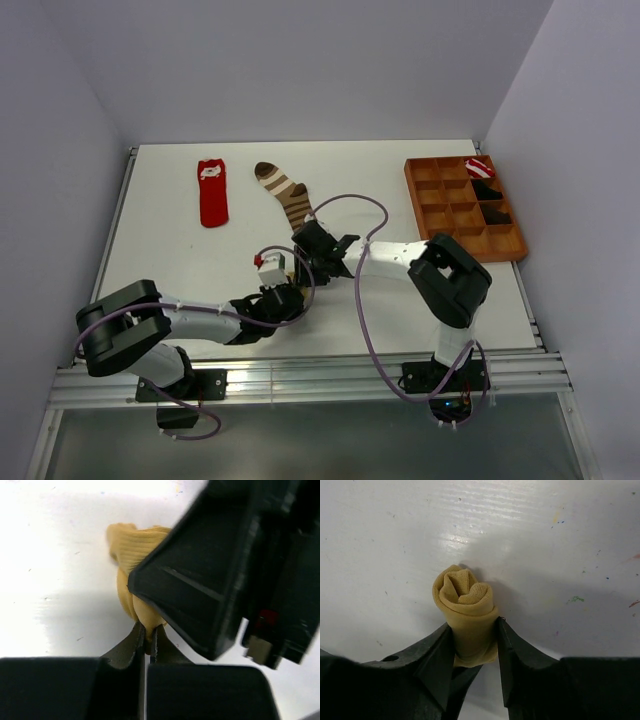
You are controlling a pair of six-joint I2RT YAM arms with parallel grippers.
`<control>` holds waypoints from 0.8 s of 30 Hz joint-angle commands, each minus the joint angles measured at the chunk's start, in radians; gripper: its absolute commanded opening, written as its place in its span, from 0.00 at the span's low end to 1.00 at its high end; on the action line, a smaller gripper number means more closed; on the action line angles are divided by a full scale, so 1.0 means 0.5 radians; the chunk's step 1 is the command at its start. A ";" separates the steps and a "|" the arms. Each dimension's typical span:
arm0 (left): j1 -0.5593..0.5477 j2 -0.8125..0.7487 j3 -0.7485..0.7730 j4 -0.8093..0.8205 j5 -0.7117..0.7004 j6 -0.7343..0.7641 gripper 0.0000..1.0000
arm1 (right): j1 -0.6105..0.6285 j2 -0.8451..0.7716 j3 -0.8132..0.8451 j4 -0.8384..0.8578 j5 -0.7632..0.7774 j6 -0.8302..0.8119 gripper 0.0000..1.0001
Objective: Roll the socks
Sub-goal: Roll the sock at the center of the board.
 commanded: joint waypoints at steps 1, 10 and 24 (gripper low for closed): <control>0.089 -0.066 -0.147 0.036 0.153 -0.113 0.00 | 0.021 -0.019 -0.034 0.004 -0.082 -0.028 0.45; 0.255 -0.100 -0.340 0.288 0.421 -0.175 0.00 | 0.036 0.043 0.021 0.001 -0.125 -0.234 0.53; 0.359 -0.084 -0.426 0.396 0.528 -0.224 0.00 | 0.248 0.420 0.447 -0.521 0.252 -0.356 0.50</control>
